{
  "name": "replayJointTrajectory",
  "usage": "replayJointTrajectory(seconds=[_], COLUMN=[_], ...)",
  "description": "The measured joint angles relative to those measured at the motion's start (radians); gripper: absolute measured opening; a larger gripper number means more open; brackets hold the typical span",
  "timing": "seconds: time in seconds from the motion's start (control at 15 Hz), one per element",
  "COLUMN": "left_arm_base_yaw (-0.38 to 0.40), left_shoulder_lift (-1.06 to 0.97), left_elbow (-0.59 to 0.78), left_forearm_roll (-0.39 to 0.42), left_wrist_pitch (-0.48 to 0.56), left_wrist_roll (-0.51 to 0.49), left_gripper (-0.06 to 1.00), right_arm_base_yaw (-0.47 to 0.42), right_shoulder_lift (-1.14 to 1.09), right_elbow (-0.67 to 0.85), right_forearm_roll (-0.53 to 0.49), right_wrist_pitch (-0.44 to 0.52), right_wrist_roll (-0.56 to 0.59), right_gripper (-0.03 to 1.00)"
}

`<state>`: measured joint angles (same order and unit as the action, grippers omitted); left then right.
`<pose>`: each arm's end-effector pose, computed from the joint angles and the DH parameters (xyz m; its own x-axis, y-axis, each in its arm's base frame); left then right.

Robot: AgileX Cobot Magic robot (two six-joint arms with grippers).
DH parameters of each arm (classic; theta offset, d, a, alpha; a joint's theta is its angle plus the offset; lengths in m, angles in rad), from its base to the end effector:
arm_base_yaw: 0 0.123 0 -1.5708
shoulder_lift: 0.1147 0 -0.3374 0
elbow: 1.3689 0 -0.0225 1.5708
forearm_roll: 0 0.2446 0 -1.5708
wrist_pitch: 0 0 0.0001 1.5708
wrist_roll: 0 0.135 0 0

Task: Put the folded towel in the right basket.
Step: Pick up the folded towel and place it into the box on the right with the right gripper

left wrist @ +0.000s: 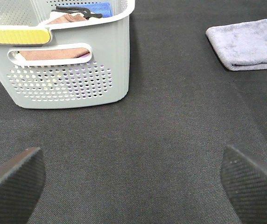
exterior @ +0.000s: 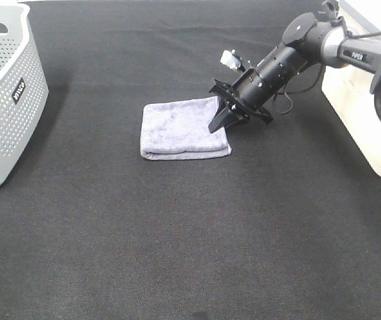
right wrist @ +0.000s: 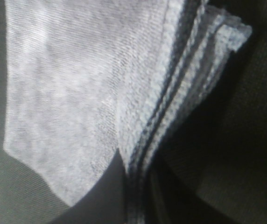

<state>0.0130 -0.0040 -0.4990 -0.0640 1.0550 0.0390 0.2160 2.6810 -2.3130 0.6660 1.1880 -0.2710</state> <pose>-0.0240 -0.0078 0.2547 -0.4471 0.0016 -0.8945 0.0401 0.9990 -0.0183 0.5497 0.1998 0.0826 -0.9627 -0.1991 -0.1831 -0.2688 0.7799 0.5652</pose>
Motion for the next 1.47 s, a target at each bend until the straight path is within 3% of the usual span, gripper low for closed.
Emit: replayJointTrajectory(seconds=[0.33,0.73,1.0,1.13,1.47], left_arm_base_yaw=[0.000,0.000,0.000,0.000,0.000], left_shoulder_lift=[0.000,0.000,0.000,0.000,0.000], left_elbow=[0.000,0.000,0.000,0.000,0.000], left_forearm_roll=[0.000,0.000,0.000,0.000,0.000], left_wrist_pitch=[0.000,0.000,0.000,0.000,0.000], left_wrist_roll=[0.000,0.000,0.000,0.000,0.000], left_gripper=[0.97,0.97,0.97,0.97,0.97], right_arm_base_yaw=[0.001,-0.016,-0.122,-0.151,-0.342], right_shoulder_lift=[-0.188,-0.447,-0.607,-0.632,-0.677], right_elbow=[-0.054,-0.073,-0.074,-0.074,-0.068], right_forearm_roll=[-0.072,-0.283,-0.400,-0.409,-0.464], right_wrist_pitch=[0.016,0.032,0.034,0.034,0.034], right_wrist_roll=[-0.022,0.012,0.060,0.063,0.087], right_gripper=[0.06,0.06,0.06,0.06,0.06])
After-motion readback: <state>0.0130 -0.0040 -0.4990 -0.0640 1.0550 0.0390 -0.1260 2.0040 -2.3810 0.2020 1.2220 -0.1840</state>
